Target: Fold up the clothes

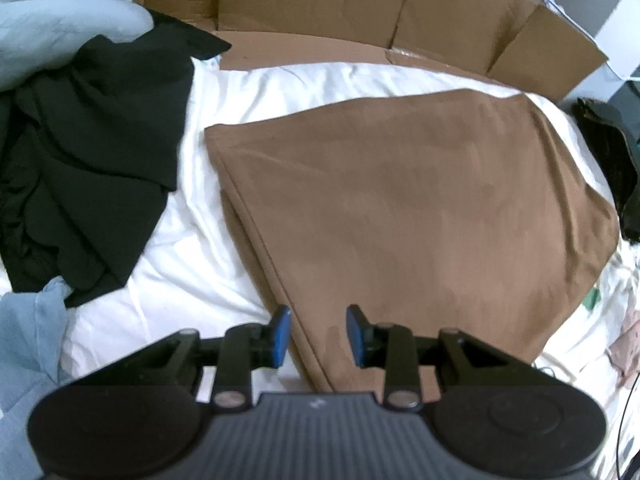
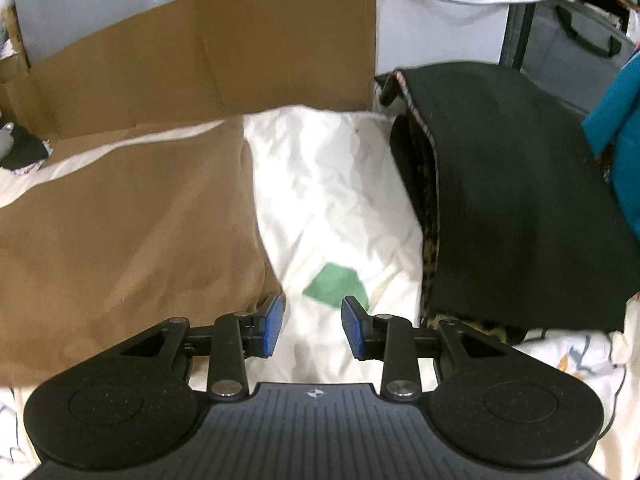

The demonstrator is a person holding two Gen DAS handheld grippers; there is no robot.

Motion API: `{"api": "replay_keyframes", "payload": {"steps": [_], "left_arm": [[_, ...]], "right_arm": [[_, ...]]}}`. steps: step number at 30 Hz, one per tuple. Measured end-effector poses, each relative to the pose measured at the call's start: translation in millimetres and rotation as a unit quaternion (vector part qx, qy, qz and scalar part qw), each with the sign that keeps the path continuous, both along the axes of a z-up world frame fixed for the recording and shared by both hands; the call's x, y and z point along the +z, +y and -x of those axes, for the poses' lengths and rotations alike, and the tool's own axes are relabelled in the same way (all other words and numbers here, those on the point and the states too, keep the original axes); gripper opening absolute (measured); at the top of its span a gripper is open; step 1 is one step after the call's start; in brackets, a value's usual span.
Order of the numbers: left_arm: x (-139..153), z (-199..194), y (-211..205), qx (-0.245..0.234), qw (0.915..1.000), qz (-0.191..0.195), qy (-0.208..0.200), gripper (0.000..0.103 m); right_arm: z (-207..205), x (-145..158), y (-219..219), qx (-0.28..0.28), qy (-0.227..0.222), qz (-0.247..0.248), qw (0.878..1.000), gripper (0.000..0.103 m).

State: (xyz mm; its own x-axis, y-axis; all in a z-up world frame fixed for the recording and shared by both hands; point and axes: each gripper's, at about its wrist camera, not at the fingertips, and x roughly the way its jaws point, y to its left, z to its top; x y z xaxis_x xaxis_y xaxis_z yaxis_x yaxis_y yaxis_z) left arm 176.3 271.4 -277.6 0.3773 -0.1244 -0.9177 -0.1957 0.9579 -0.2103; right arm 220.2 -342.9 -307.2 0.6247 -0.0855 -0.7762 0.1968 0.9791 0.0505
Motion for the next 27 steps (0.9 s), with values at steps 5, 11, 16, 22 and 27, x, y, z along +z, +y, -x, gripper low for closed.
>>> {"api": "replay_keyframes", "payload": {"steps": [5,11,16,22,27], "left_arm": [[-6.1,-2.5,-7.4,-0.007,0.9999,-0.004,0.008,0.034],[-14.1,-5.3,-13.6,-0.013,0.9997,-0.009,0.021,0.034],[-19.0,-7.9,-16.4,-0.017,0.9993,-0.014,0.029,0.034],[-23.9,-11.3,-17.6,-0.021,0.9989,-0.018,0.038,0.035],[-29.8,-10.4,-21.1,-0.029,0.9983,-0.02,0.047,0.035]], "right_arm": [[5.0,-9.6,11.5,0.041,0.002,-0.005,0.999,0.04],[-1.1,-19.0,25.9,0.074,0.007,0.008,0.997,0.04],[-5.6,-22.8,26.9,0.083,0.002,0.002,0.997,0.04],[-12.0,-31.6,20.0,0.079,0.004,-0.02,0.997,0.039],[-16.8,-37.0,16.6,0.081,-0.001,-0.038,0.996,0.013]]}}
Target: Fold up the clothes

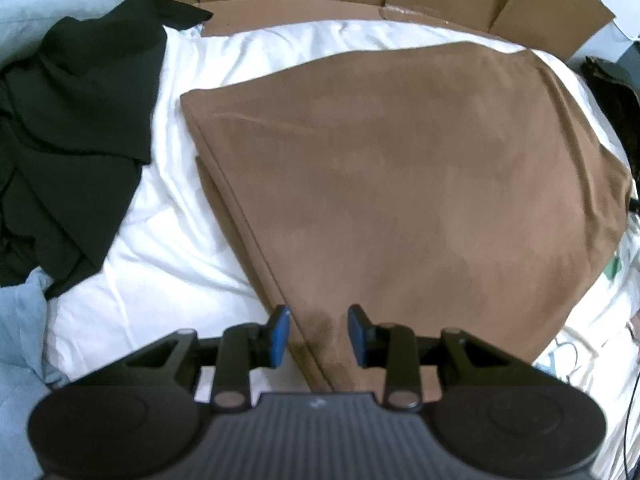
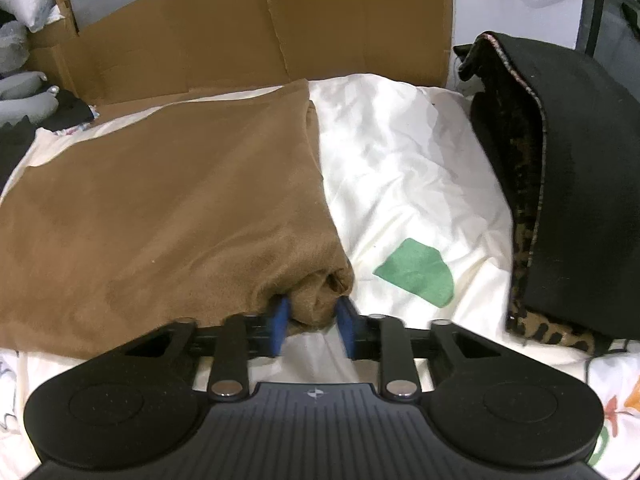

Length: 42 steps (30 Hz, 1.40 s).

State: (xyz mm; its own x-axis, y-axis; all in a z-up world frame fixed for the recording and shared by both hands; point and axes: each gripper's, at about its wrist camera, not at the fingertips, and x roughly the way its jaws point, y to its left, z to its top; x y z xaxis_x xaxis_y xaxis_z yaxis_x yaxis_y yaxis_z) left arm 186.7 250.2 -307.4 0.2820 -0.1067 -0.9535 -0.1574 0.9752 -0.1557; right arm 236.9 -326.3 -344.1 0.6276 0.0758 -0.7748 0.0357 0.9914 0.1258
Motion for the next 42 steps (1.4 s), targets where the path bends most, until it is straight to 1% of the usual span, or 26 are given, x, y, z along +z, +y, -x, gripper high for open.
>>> {"api": "replay_keyframes", "payload": {"steps": [1,2,6,9,11,12,16,21,23,25,27,32,34,35,36,39,42], "left_arm": [[-0.7,0.3,0.1,0.0,1.0,0.0,0.001,0.035],[-1.4,0.7,0.2,0.0,1.0,0.0,0.002,0.035],[-3.9,1.8,0.5,-0.001,1.0,0.0,0.005,0.035],[-4.4,2.0,-0.2,-0.002,1.0,0.0,0.006,0.035],[-4.3,1.8,-0.9,-0.002,1.0,0.0,0.005,0.035],[-3.5,1.8,-1.3,-0.003,1.0,0.0,0.005,0.035],[-2.6,2.5,-2.4,-0.008,1.0,-0.002,0.003,0.035],[-1.4,3.6,-2.2,-0.01,0.9999,-0.001,0.002,0.035],[-1.7,4.0,-2.7,-0.013,0.9999,-0.004,0.003,0.035],[-0.9,5.0,-3.9,-0.015,0.9999,-0.006,0.004,0.035],[-1.4,4.8,-6.4,-0.015,0.9999,-0.007,0.005,0.035],[2.7,4.7,-12.9,-0.023,0.9997,-0.006,0.002,0.036],[4.3,6.0,-15.8,-0.026,0.9996,-0.007,0.0,0.039],[4.1,6.5,-16.2,-0.027,0.9996,-0.007,0.0,0.039],[3.9,6.9,-16.7,-0.027,0.9996,-0.006,0.001,0.039],[3.2,8.2,-18.0,-0.028,0.9996,-0.006,0.002,0.039],[3.9,7.3,-20.3,-0.031,0.9995,-0.007,0.004,0.039]], "right_arm": [[-0.3,0.0,-0.1,0.003,-0.002,-0.005,1.0,0.012],[0.1,0.9,-0.1,0.006,-0.003,-0.006,1.0,0.007],[5.6,7.2,-4.9,0.01,-0.007,-0.011,1.0,0.005],[11.2,13.1,-13.4,0.002,-0.012,-0.015,1.0,0.005],[13.5,15.0,-17.7,-0.002,-0.012,-0.009,1.0,0.003],[14.6,15.4,-19.1,-0.005,-0.011,-0.005,1.0,0.0],[18.6,14.6,-27.6,-0.027,-0.004,0.009,1.0,0.0],[26.3,21.0,-36.7,-0.056,-0.011,-0.009,0.998,0.0],[27.0,28.7,-39.7,-0.075,-0.029,-0.029,0.996,0.0],[24.5,36.8,-39.1,-0.082,-0.051,-0.049,0.994,0.001],[17.5,40.4,-31.8,-0.077,-0.056,-0.052,0.994,0.008],[-3.0,38.8,-3.7,-0.052,-0.051,-0.046,0.996,0.009],[-8.4,35.8,8.3,-0.041,-0.048,-0.036,0.997,0.023],[-10.6,34.0,14.3,-0.036,-0.047,-0.029,0.998,0.04],[-12.7,32.2,20.3,-0.031,-0.046,-0.022,0.998,0.043],[-15.5,27.1,33.6,-0.023,-0.051,-0.012,0.998,0.043],[-18.4,18.6,42.4,-0.011,-0.044,0.011,0.999,0.043]]}}
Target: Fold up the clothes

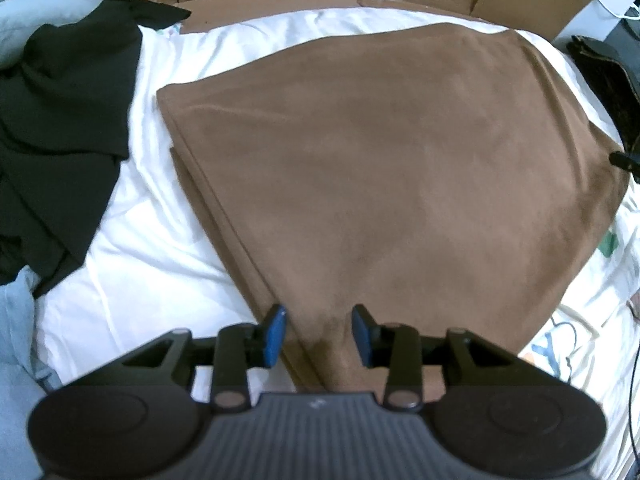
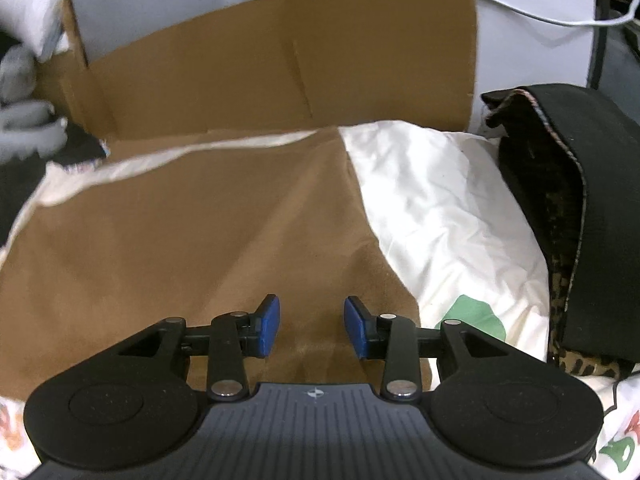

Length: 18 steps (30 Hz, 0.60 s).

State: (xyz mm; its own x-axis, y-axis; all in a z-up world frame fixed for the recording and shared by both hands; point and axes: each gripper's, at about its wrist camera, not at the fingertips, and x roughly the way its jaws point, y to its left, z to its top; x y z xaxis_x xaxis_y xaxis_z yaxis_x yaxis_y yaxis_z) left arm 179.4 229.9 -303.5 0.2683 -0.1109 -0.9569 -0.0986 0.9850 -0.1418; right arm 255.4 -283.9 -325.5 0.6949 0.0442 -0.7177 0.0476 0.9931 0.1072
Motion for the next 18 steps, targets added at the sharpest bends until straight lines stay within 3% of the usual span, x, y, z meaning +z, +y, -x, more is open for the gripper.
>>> {"api": "replay_keyframes", "payload": {"steps": [7,18], "left_arm": [[4.2,-1.6,-2.7,-0.007,1.0,0.002,-0.007,0.039],[16.6,-2.5,-9.1,-0.013,0.9994,0.01,-0.031,0.04]], "right_arm": [[18.0,-13.6,-8.3,-0.006,0.031,0.031,0.999,0.042],[47.1,-7.7,-23.3,-0.033,0.059,0.048,0.997,0.042]]}}
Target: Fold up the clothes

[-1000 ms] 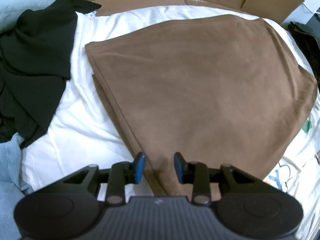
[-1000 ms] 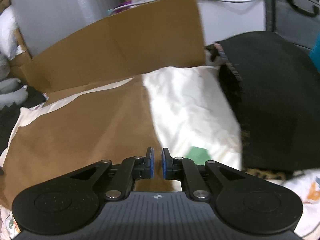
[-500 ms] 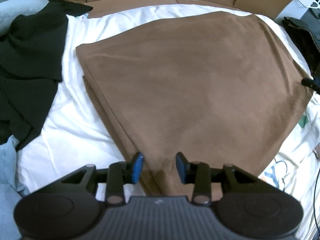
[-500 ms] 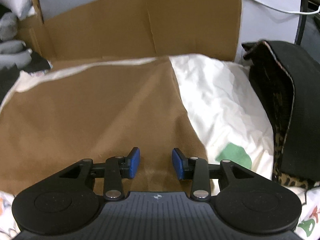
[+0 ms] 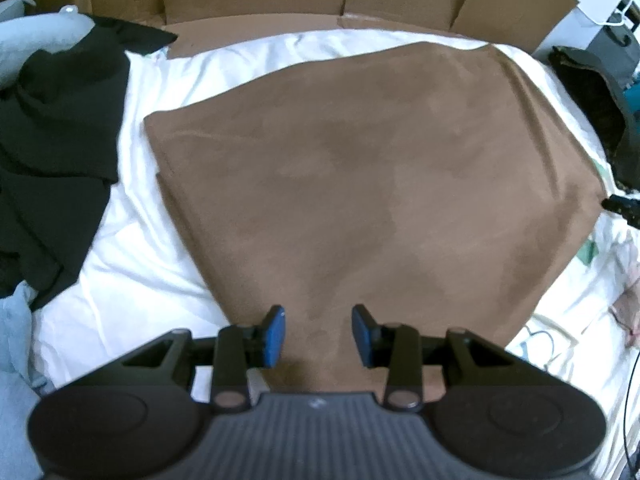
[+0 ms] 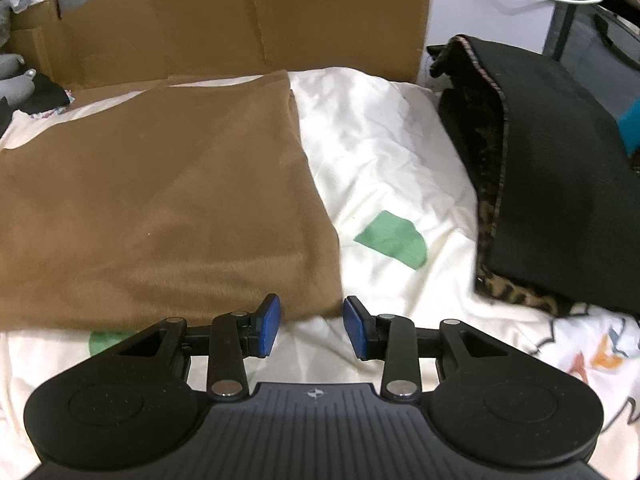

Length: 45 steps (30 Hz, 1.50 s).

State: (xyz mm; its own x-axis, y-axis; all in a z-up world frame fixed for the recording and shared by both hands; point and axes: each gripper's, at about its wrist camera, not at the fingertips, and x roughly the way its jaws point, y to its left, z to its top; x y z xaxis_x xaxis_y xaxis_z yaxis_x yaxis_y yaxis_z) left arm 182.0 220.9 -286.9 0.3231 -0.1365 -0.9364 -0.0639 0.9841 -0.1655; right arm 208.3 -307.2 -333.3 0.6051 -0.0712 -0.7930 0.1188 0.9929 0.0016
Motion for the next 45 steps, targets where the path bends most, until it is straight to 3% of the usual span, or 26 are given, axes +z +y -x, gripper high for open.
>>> {"api": "replay_keyframes", "payload": {"steps": [9,15,26,32,34,41,45], "left_arm": [[8.5,-1.5,-14.5,-0.007,0.9998,0.003,-0.021,0.04],[6.1,-2.3,-25.6,-0.033,0.9993,0.0,-0.015,0.04],[-16.9,16.0,-21.8,-0.053,0.9981,0.016,0.026,0.039],[-35.5,34.7,-28.3,-0.109,0.991,-0.018,0.075,0.038],[-40.6,40.7,-25.4,-0.108,0.9902,-0.017,0.087,0.034],[-42.0,58.2,-32.7,-0.153,0.9829,-0.038,0.095,0.033],[-37.4,58.8,-22.5,-0.133,0.9864,-0.021,0.094,0.031]], "right_arm": [[26.5,26.6,-0.8,-0.003,-0.032,-0.021,0.999,0.042],[26.2,21.3,9.5,-0.002,-0.04,-0.037,0.999,0.042],[-6.0,14.3,49.5,0.033,-0.04,-0.047,0.998,0.042],[-25.1,11.8,73.7,0.051,-0.035,-0.052,0.997,0.042],[-29.1,9.7,82.0,0.057,-0.031,-0.048,0.997,0.042],[-33.5,8.1,111.7,0.075,-0.037,-0.022,0.996,0.042],[-38.5,2.6,133.1,0.095,-0.021,-0.043,0.994,0.042]]}}
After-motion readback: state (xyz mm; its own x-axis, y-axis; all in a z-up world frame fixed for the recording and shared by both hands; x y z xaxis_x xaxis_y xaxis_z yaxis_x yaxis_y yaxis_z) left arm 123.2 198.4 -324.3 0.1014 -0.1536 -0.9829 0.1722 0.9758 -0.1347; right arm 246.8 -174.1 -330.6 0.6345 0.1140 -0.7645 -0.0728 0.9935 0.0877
